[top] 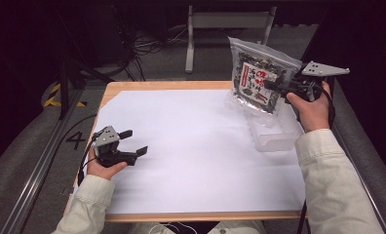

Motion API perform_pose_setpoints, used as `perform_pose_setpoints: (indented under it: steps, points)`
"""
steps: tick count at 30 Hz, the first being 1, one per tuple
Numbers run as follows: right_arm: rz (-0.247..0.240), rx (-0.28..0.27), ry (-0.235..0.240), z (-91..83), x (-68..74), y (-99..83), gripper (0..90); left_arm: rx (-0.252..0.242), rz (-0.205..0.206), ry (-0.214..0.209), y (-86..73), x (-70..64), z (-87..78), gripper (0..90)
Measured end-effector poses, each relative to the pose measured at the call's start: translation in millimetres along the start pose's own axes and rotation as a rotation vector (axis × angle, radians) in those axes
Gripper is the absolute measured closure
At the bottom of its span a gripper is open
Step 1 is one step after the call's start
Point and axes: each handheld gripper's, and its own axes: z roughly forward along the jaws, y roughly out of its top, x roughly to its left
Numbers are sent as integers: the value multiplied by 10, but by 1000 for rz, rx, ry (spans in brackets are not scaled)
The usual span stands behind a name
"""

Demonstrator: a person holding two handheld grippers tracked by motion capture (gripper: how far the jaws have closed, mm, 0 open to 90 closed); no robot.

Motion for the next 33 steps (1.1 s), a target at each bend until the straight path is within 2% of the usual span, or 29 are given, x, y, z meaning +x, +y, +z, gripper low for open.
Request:
perform_pose_setpoints:
  steps: [9,15,19,27,33]
  points:
    - [35,-8,-57,-124,-153,-53,747,-6,-5,5,3,-9,-11,121]
    - [41,-11,-83,-175,-219,-74,747,-9,-1,7,5,-5,-14,121]
    - [49,-4,-103,-209,-258,-86,747,-13,-13,5,2,-7,-15,121]
    - [70,-6,-118,-276,-297,-132,747,-9,-17,2,2,-6,-14,121]
    - [85,4,-131,-312,-330,-236,747,-8,-19,2,1,-5,-14,122]
